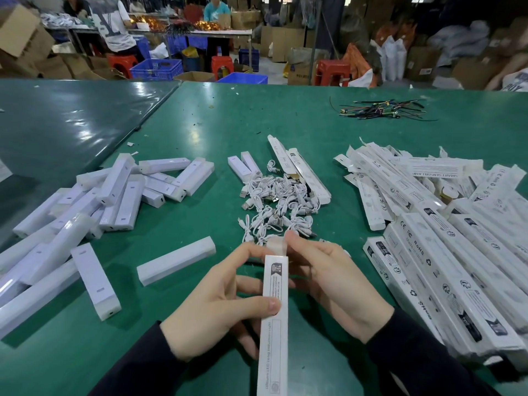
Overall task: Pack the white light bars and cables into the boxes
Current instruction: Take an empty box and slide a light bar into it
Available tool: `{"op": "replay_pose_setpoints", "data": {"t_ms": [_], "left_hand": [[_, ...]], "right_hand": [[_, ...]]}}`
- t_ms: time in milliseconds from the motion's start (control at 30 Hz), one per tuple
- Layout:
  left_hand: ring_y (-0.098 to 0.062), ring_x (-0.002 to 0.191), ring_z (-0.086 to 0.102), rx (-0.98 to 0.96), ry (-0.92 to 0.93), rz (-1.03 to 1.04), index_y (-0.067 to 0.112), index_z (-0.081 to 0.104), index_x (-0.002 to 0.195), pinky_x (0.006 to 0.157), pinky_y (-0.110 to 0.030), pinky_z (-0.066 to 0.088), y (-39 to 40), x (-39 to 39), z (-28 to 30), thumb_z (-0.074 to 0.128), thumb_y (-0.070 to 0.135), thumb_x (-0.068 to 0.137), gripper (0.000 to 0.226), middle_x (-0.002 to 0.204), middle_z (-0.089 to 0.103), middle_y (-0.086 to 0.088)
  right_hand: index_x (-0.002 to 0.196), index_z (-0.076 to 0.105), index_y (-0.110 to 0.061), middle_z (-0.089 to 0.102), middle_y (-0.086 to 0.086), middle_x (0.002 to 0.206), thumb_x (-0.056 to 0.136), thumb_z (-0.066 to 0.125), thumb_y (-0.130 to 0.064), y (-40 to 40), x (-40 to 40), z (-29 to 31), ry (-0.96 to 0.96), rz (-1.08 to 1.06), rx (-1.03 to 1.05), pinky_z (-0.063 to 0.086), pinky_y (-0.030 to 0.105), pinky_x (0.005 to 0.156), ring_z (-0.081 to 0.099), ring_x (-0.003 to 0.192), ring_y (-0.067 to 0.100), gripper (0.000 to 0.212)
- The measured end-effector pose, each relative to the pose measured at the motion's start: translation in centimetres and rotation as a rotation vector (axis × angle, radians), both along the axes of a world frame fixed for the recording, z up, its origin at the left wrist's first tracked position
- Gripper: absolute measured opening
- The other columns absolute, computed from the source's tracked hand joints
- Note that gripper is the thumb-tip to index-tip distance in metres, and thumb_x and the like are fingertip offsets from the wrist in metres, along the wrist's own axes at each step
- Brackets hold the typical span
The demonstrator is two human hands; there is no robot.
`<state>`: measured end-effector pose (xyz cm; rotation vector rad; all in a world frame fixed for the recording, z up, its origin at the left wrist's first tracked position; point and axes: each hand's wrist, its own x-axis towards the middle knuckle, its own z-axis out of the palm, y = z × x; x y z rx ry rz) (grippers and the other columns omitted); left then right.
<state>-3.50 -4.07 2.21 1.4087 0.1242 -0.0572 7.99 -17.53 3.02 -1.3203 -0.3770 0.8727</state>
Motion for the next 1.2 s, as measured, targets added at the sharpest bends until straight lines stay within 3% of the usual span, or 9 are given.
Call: {"op": "replay_pose_setpoints", "data": {"t_ms": [100, 433, 600, 700, 800, 900, 1000, 1100, 1200], "left_hand": [[-0.033, 0.062, 0.064, -0.01, -0.004, 0.026, 0.036, 0.054, 0.101, 0.044, -0.032, 0.054, 0.2, 0.0, 0.0, 0.076, 0.023, 0.07, 0.04, 0.093, 0.071, -0.023], [-0.039, 0.065, 0.056, -0.018, 0.0, 0.057, 0.037, 0.049, 0.099, 0.04, -0.028, 0.048, 0.1, 0.0, -0.1, 0.078, 0.022, 0.067, 0.045, 0.09, 0.06, -0.039], [-0.034, 0.059, 0.062, -0.072, -0.039, 0.162, 0.034, 0.048, 0.116, 0.059, -0.036, 0.047, 0.3, 0.0, -0.2, 0.077, 0.015, 0.069, 0.058, 0.073, 0.064, -0.031], [-0.029, 0.046, 0.062, -0.151, -0.022, 0.15, 0.022, 0.045, 0.126, 0.047, -0.03, 0.051, 0.2, 0.2, 0.3, 0.071, 0.01, 0.074, 0.06, 0.067, 0.063, -0.028], [-0.02, 0.044, 0.062, -0.13, 0.025, 0.12, 0.009, 0.047, 0.131, 0.041, -0.024, 0.05, 0.9, 0.4, 0.8, 0.075, 0.012, 0.078, 0.06, 0.072, 0.07, -0.016], [-0.01, 0.028, 0.051, -0.396, 0.009, 0.123, 0.001, 0.056, 0.128, 0.027, -0.014, 0.037, 1.4, 0.4, 0.9, 0.057, 0.021, 0.088, 0.045, 0.052, 0.062, -0.009], [-0.013, 0.035, 0.047, -0.63, 0.011, 0.375, 0.008, 0.064, 0.108, 0.029, -0.014, 0.035, 1.7, 0.3, 0.5, 0.046, 0.033, 0.084, 0.039, 0.059, 0.056, -0.012], [-0.019, 0.057, 0.054, -0.317, -0.06, 0.526, 0.018, 0.068, 0.092, 0.041, -0.024, 0.044, 1.4, 0.8, 0.1, 0.056, 0.043, 0.075, 0.033, 0.074, 0.063, -0.009], [-0.015, 0.07, 0.065, -0.068, -0.094, 0.665, 0.015, 0.073, 0.099, 0.058, -0.024, 0.056, 0.8, 1.0, -0.4, 0.066, 0.041, 0.068, 0.041, 0.082, 0.07, -0.003]], "right_hand": [[0.094, 0.08, -0.016, 0.076, 0.008, 0.09, 0.086, 0.067, -0.023, -0.1, 0.1, 0.1, -0.06, 0.015, 0.013, 0.052, 0.02, 0.062, 0.064, 0.07, 0.011, 0.017], [0.09, 0.08, -0.017, 0.077, 0.004, 0.096, 0.088, 0.062, -0.015, -0.4, 0.3, 0.0, -0.141, 0.007, -0.013, 0.054, 0.021, 0.066, 0.066, 0.075, 0.01, 0.019], [0.089, 0.081, -0.018, 0.076, 0.001, 0.086, 0.087, 0.067, -0.016, -0.3, 0.0, -0.5, -0.282, -0.014, -0.006, 0.05, 0.021, 0.064, 0.065, 0.074, 0.008, 0.014], [0.082, 0.078, -0.018, 0.075, 0.004, 0.085, 0.078, 0.071, -0.025, -0.3, -0.3, -0.9, -0.422, -0.02, 0.039, 0.049, 0.021, 0.064, 0.062, 0.072, 0.009, 0.011], [0.085, 0.07, -0.021, 0.074, 0.008, 0.099, 0.07, 0.077, -0.028, -0.1, -0.6, -1.2, -0.387, 0.082, 0.14, 0.052, 0.024, 0.067, 0.065, 0.079, 0.014, 0.019], [0.105, 0.068, -0.019, 0.072, 0.007, 0.092, 0.073, 0.079, -0.021, 0.1, -0.7, -1.3, -0.317, 0.109, 0.203, 0.054, 0.026, 0.066, 0.063, 0.076, 0.015, 0.035], [0.093, 0.072, -0.023, 0.066, 0.012, 0.09, 0.067, 0.081, -0.02, 0.3, -0.6, -1.4, -0.362, -0.07, 0.126, 0.053, 0.026, 0.061, 0.057, 0.068, 0.017, 0.028], [0.089, 0.067, -0.025, 0.07, 0.006, 0.092, 0.064, 0.085, -0.025, 0.2, -0.9, -2.0, -0.512, -0.108, 0.04, 0.049, 0.037, 0.06, 0.059, 0.065, 0.033, 0.03], [0.084, 0.068, -0.023, 0.068, -0.004, 0.083, 0.074, 0.081, -0.035, 0.2, -1.4, -2.2, -0.82, 0.06, 0.007, 0.052, 0.033, 0.062, 0.064, 0.069, 0.019, 0.02]]}}
